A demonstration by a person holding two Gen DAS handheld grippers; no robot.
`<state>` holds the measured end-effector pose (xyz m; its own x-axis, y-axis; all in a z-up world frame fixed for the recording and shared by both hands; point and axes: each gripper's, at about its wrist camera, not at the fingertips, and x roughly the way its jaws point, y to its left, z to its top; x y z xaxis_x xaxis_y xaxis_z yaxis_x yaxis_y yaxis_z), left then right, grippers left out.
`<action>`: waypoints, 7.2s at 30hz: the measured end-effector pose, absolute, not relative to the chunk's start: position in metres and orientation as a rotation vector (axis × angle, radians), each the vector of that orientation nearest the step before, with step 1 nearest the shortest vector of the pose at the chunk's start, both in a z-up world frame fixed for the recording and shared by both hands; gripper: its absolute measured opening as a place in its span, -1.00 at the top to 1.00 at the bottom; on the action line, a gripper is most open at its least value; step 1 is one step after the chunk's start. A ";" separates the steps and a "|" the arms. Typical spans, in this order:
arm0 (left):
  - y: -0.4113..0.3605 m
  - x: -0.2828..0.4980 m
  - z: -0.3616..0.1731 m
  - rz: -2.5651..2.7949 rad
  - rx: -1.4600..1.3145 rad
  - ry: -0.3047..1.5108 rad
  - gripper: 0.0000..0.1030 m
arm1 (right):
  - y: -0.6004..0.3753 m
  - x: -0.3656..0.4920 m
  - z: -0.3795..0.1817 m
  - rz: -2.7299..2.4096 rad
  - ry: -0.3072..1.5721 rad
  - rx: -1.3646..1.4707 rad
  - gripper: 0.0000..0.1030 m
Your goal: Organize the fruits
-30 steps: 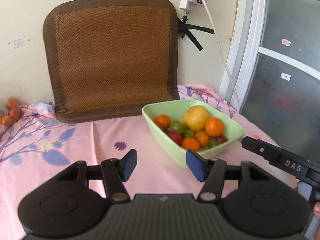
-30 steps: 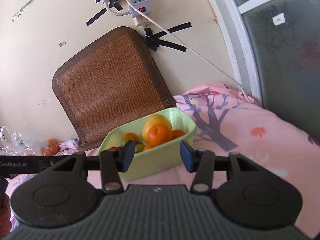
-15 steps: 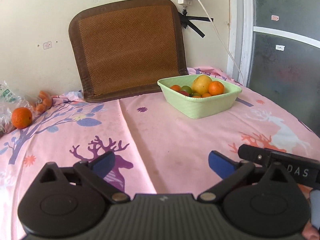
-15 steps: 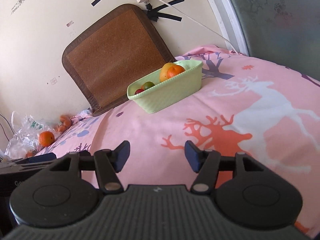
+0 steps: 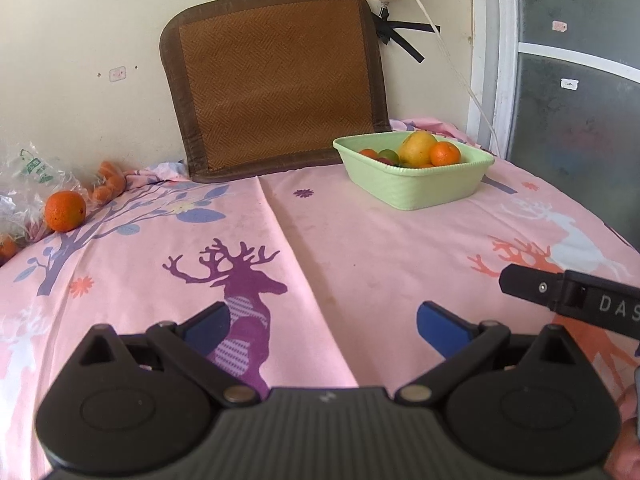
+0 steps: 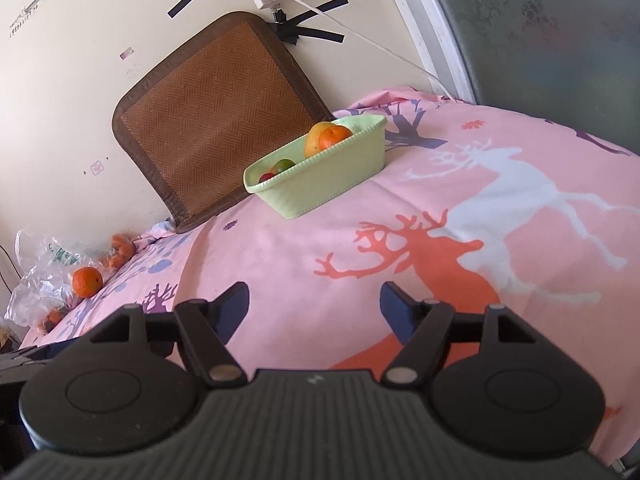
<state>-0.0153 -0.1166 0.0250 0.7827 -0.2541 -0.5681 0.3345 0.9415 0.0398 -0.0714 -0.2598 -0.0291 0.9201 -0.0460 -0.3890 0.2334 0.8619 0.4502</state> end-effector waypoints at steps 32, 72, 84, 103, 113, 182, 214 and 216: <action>-0.116 -0.012 0.024 -0.270 0.187 0.554 -1.00 | -0.254 -0.069 -0.028 -0.195 0.336 0.478 -0.54; -0.117 -0.016 0.022 -0.237 0.243 0.623 -1.00 | -0.249 -0.070 -0.030 -0.194 0.340 0.481 -0.60; -0.107 -0.008 0.021 -0.146 0.217 0.647 -1.00 | -0.247 -0.070 -0.030 -0.187 0.335 0.463 -0.62; -0.102 -0.001 0.017 -0.092 0.220 0.683 -1.00 | -0.247 -0.068 -0.032 -0.177 0.344 0.460 -0.63; -0.102 0.002 0.015 -0.095 0.215 0.700 -1.00 | -0.248 -0.065 -0.032 -0.164 0.348 0.460 -0.63; -0.110 -0.004 0.013 -0.157 0.245 0.700 -1.00 | -0.255 -0.071 -0.030 -0.199 0.297 0.444 -0.65; -0.112 -0.004 0.014 -0.158 0.257 0.693 -1.00 | -0.257 -0.070 -0.027 -0.207 0.287 0.444 -0.65; -0.112 -0.003 0.014 -0.158 0.259 0.695 -1.00 | -0.257 -0.070 -0.027 -0.207 0.287 0.444 -0.65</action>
